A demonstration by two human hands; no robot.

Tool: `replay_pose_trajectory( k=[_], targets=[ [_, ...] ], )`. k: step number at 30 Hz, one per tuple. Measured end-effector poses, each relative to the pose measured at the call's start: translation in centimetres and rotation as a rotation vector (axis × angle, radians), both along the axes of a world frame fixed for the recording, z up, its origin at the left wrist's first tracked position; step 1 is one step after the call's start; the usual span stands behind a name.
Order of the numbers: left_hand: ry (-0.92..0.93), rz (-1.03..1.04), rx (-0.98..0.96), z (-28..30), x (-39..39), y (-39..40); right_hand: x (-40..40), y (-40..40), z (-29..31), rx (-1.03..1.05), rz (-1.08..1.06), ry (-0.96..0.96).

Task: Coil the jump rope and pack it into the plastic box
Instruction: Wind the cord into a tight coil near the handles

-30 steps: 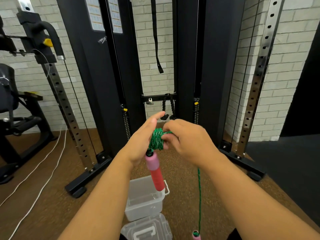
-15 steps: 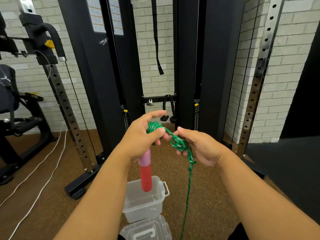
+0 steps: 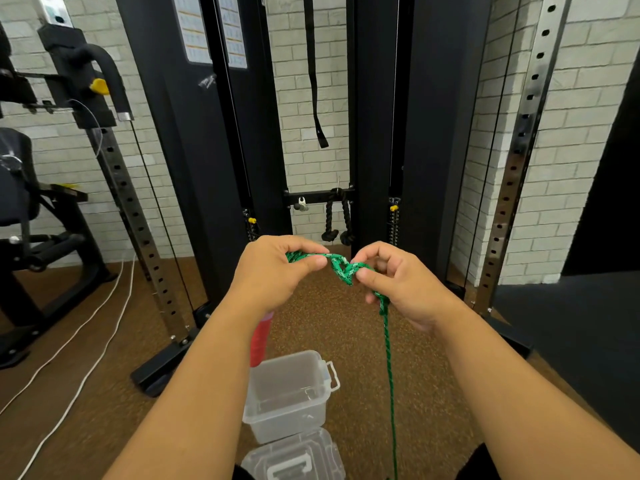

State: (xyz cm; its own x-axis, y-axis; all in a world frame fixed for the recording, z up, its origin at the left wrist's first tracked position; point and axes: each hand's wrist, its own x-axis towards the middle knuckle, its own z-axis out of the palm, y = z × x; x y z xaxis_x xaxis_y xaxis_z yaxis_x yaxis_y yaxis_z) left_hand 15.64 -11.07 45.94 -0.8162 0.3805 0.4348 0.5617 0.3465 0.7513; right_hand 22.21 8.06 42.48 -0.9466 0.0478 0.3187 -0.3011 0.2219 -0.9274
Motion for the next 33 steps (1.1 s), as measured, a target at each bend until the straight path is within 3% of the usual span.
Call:
replay_pose_trajectory(
  k=[11,18,30,33],
  targets=[
    [0.053,0.188,0.022,-0.4,-0.1,1.1,0.2,-0.7,0.9,0.266,-0.078,0.090],
    [0.017,0.196,0.078,-0.3,0.2,1.2,0.2,-0.1,0.0,0.275,-0.148,0.152],
    [0.025,0.248,0.078,0.2,-0.1,0.9,0.4,-0.2,0.0,-0.016,-0.069,-0.144],
    [0.035,0.257,0.105,0.2,0.0,1.1,0.5,-0.2,0.4,-0.004,-0.088,-0.171]
  ],
)
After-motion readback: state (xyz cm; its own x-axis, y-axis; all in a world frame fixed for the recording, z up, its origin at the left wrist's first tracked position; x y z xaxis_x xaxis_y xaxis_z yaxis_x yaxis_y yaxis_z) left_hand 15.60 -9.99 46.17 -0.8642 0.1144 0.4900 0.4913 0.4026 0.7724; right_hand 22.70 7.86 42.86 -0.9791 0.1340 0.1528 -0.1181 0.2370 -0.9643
